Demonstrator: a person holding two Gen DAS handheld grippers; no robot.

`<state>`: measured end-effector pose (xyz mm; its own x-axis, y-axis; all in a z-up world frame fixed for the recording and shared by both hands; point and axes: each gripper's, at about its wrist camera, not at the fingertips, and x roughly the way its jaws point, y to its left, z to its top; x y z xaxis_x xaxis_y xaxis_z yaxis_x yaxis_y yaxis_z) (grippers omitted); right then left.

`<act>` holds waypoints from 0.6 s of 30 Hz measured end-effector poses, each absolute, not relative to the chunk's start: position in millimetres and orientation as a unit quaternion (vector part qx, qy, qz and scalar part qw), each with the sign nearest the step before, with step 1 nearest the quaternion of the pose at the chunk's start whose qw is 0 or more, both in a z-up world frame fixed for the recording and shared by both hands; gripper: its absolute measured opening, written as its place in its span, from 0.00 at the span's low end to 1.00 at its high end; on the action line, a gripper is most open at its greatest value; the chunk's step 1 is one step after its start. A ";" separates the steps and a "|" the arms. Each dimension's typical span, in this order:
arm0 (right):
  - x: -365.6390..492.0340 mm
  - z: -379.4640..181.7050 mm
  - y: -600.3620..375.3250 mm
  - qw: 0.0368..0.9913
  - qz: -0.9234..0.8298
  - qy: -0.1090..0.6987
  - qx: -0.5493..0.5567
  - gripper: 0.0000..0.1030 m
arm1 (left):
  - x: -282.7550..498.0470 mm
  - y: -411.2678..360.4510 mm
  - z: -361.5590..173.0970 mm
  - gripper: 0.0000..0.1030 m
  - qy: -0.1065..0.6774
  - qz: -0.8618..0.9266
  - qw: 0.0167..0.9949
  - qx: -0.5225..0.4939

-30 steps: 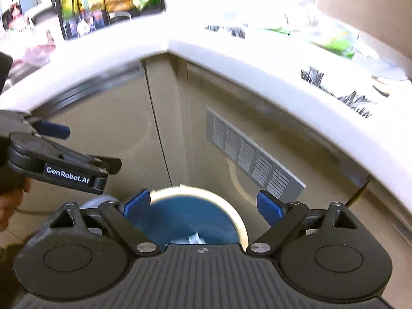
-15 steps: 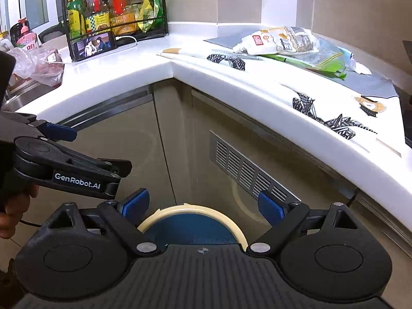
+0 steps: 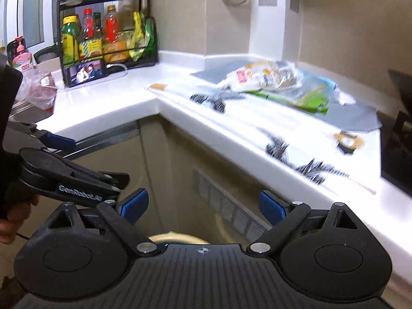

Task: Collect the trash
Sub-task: 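Raise both grippers back toward the remaining trash on the mat, then grasp the white snack pouch with left gripper while right gripper grasps the zip bag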

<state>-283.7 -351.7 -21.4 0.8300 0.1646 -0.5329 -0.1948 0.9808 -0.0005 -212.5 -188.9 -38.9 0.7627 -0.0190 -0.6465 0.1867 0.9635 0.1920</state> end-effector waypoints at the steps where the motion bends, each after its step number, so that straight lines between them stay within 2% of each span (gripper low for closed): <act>1: -281.0 -19.7 -353.6 0.959 0.088 0.268 -0.032 0.92 | -208.4 -189.1 -35.8 1.00 0.336 -0.053 0.933 0.123; 6: -258.4 -11.9 -377.6 0.972 0.039 0.229 -0.024 0.94 | -181.5 -193.7 -13.2 1.00 0.303 -0.047 0.944 0.118; 12: -217.9 -12.3 -419.0 0.971 -0.005 0.234 0.041 0.95 | -135.5 -211.3 12.5 1.00 0.276 -0.060 0.954 0.100; 18: -159.3 2.2 -444.5 0.973 -0.013 0.222 0.064 0.97 | -65.1 -248.0 30.9 1.00 0.255 -0.110 0.952 0.126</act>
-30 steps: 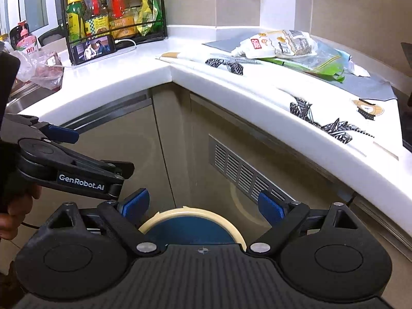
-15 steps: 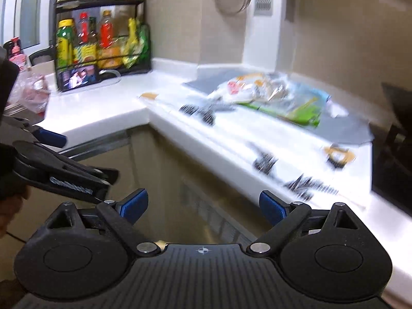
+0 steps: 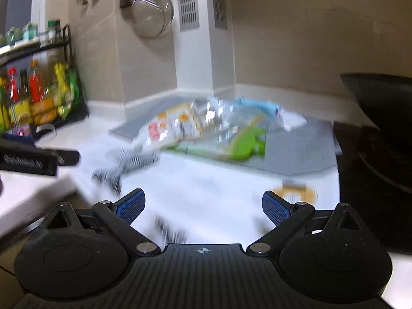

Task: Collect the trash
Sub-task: 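Grasp the white snack pouch with left gripper while right gripper grasps the zip bag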

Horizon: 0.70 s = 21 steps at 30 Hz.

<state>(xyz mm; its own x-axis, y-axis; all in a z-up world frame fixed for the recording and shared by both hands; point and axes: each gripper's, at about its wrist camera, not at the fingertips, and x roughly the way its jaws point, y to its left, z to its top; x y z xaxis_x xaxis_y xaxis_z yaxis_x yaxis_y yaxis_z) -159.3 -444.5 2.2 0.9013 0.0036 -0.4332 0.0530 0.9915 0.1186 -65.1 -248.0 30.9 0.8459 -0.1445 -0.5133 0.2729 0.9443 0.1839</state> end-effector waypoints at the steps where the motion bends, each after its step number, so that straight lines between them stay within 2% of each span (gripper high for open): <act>1: -144.7 4.2 -450.1 0.972 -0.020 0.221 0.072 0.97 | -51.2 -255.2 30.4 1.00 0.258 -0.117 0.950 0.131; 8: -46.5 -15.8 -510.4 0.945 -0.063 0.229 0.224 0.96 | 26.8 -302.8 3.0 1.00 0.303 -0.121 0.933 0.151; 14: -18.1 -38.7 -540.5 0.912 -0.017 0.207 0.353 0.97 | 64.7 -325.2 -1.0 1.00 0.315 -0.120 0.932 0.133; 18: -5.1 -30.7 -546.7 0.932 -0.061 0.160 0.320 0.97 | 78.7 -339.6 2.3 1.00 0.310 -0.130 0.931 0.139; 21: 18.3 -34.7 -561.0 0.925 -0.062 0.164 0.336 0.97 | 87.9 -350.8 -0.4 1.00 0.314 -0.139 0.926 0.157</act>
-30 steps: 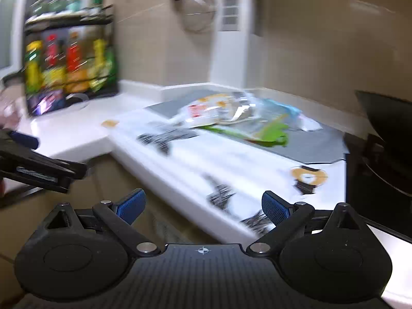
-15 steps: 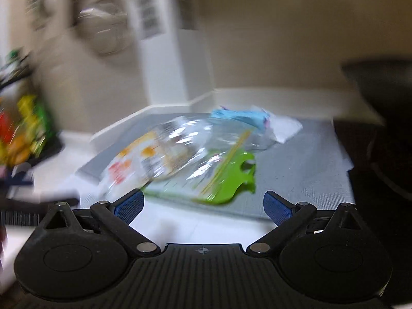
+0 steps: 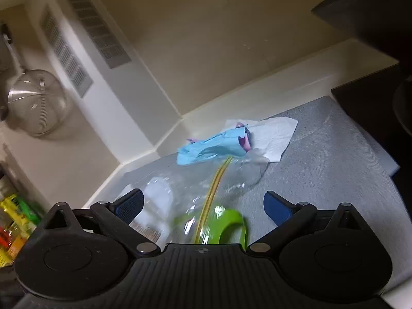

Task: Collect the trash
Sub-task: 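Grasp the white snack pouch with left gripper while right gripper grasps the zip bag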

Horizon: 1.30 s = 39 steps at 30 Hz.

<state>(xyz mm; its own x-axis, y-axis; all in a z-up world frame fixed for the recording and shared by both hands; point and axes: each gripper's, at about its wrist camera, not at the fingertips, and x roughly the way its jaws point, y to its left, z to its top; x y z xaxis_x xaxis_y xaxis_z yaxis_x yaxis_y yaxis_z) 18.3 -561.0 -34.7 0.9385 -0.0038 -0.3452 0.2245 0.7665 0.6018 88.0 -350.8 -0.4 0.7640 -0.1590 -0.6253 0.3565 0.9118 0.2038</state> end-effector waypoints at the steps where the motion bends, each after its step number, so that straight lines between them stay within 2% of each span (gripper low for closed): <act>1: 25.0 -37.2 -565.6 0.922 -0.059 0.165 0.346 0.97 | 90.1 -353.8 -1.7 1.00 0.314 -0.141 0.925 0.163; 3: 36.0 -42.4 -573.3 0.912 -0.047 0.181 0.365 0.97 | 92.6 -357.7 -4.8 1.00 0.314 -0.148 0.922 0.172; 5: 37.7 -48.0 -577.4 0.905 -0.021 0.181 0.384 0.92 | 93.7 -358.6 -7.8 1.00 0.319 -0.158 0.918 0.175; 6: 35.6 -48.2 -577.5 0.904 -0.013 0.173 0.391 0.77 | 93.2 -358.5 -8.6 1.00 0.318 -0.160 0.918 0.176; 7: 33.3 -47.1 -576.9 0.906 -0.009 0.164 0.389 0.54 | 92.4 -358.5 -8.9 0.98 0.314 -0.160 0.919 0.176; 8: 31.8 -45.5 -575.2 0.912 -0.014 0.159 0.377 0.41 | 90.4 -358.4 -7.9 0.87 0.307 -0.159 0.922 0.176; 9: 30.5 -44.2 -573.1 0.917 -0.021 0.160 0.364 0.19 | 88.6 -358.4 -6.7 0.80 0.303 -0.155 0.924 0.176; 10: 28.9 -43.0 -571.5 0.920 -0.022 0.156 0.359 0.10 | 87.9 -357.9 -4.6 0.75 0.303 -0.154 0.924 0.174; 12: 22.0 -37.1 -567.9 0.930 -0.026 0.129 0.343 0.04 | 83.4 -353.1 2.6 0.46 0.294 -0.156 0.929 0.164; 14: 11.2 -28.2 -563.1 0.945 -0.035 0.089 0.312 0.04 | 79.9 -345.6 12.2 0.16 0.296 -0.160 0.929 0.153; 15: 6.3 -24.6 -560.6 0.950 -0.036 0.071 0.301 0.04 | 78.2 -340.3 16.4 0.06 0.295 -0.162 0.931 0.142; 16: 2.1 -21.8 -558.7 0.954 -0.035 0.055 0.294 0.04 | 76.7 -335.3 19.8 0.00 0.296 -0.162 0.932 0.134; 22: -20.1 -10.3 -556.3 0.959 -0.031 -0.005 0.280 0.04 | 66.3 -314.2 22.9 0.00 0.277 -0.149 0.941 0.123; 25: -17.0 -8.6 -553.5 0.962 -0.024 0.004 0.270 0.04 | 64.0 -313.3 18.5 0.00 0.275 -0.157 0.939 0.132; 27: -14.6 -9.2 -553.8 0.962 -0.021 0.014 0.271 0.04 | 65.1 -319.6 15.0 0.20 0.283 -0.188 0.928 0.149; 29: -14.2 -9.5 -554.9 0.961 -0.019 0.017 0.276 0.04 | 67.1 -328.6 11.3 0.89 0.281 -0.216 0.920 0.167; 30: -14.0 -9.3 -555.8 0.960 -0.018 0.018 0.278 0.04 | 66.5 -333.2 9.1 0.98 0.263 -0.209 0.925 0.179; 32: -12.3 -10.3 -555.2 0.960 -0.017 0.023 0.279 0.04 | 67.5 -344.7 6.0 1.00 0.232 -0.206 0.926 0.213; 36: -8.0 -11.3 -554.8 0.959 -0.010 0.032 0.282 0.04 | 83.5 -368.3 -6.3 0.99 0.257 -0.218 0.906 0.254; 37: -6.4 -11.5 -554.1 0.959 -0.009 0.034 0.282 0.04 | 84.3 -372.8 -8.3 0.94 0.259 -0.215 0.905 0.261; 38: -5.8 -11.7 -554.3 0.958 -0.007 0.036 0.283 0.04 | 87.4 -374.6 -9.8 0.73 0.265 -0.210 0.904 0.261; 39: -5.4 -12.6 -554.4 0.958 -0.005 0.040 0.284 0.04 | 88.6 -375.3 -10.0 0.64 0.271 -0.196 0.906 0.259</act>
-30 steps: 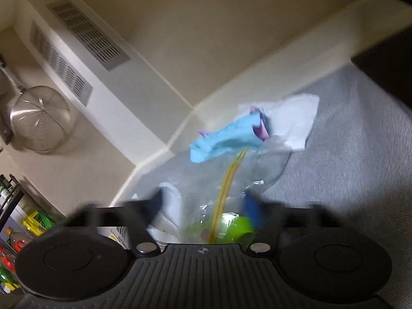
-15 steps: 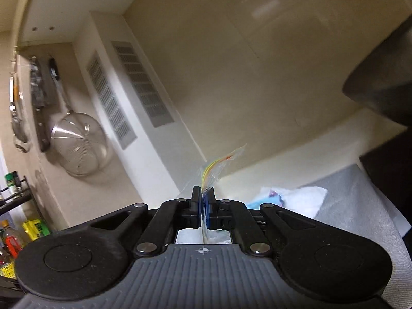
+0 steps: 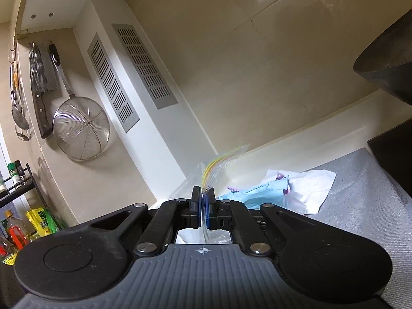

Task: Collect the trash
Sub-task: 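Grasp the white snack pouch with left gripper while right gripper grasps the zip bag, then carry the pouch and zip bag with both grippers down over the bin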

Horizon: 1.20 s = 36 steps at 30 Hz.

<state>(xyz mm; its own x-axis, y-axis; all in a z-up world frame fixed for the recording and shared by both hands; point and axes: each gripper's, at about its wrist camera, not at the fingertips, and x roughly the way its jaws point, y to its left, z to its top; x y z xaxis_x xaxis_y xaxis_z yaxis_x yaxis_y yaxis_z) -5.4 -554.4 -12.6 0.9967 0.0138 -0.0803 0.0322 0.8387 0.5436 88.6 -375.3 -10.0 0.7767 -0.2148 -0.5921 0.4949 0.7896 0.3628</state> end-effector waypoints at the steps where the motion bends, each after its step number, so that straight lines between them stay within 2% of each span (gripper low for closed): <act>1: -4.5 -13.3 -554.3 0.958 -0.005 0.044 0.285 0.04 | 88.3 -374.3 -7.6 0.50 0.268 -0.189 0.910 0.253; 2: -4.4 -13.9 -554.0 0.958 -0.006 0.045 0.284 0.04 | 88.4 -371.2 -3.8 0.41 0.269 -0.185 0.913 0.244; 5: -6.0 -13.2 -551.7 0.960 -0.003 0.039 0.276 0.04 | 86.3 -358.4 11.3 0.29 0.289 -0.180 0.918 0.202; 13: -12.8 -9.4 -549.8 0.965 -0.018 0.019 0.262 0.04 | 40.7 -312.4 43.2 0.16 0.266 -0.150 0.940 0.151; 26: -22.1 -3.9 -536.6 0.975 -0.035 0.012 0.219 0.03 | -58.9 -220.8 79.9 0.12 0.234 -0.061 0.969 0.052; 36: -127.0 51.3 -464.1 0.987 0.048 -0.071 0.137 0.03 | -127.7 -174.5 64.2 0.12 0.261 -0.057 0.963 0.032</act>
<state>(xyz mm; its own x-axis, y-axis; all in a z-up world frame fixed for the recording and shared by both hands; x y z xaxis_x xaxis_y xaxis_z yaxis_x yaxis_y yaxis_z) -127.0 -464.1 51.3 0.9855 0.0750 0.1524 -0.1136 0.9580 0.2634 -127.7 -174.5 64.2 0.8575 -0.0935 -0.5059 0.1273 0.9913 0.0325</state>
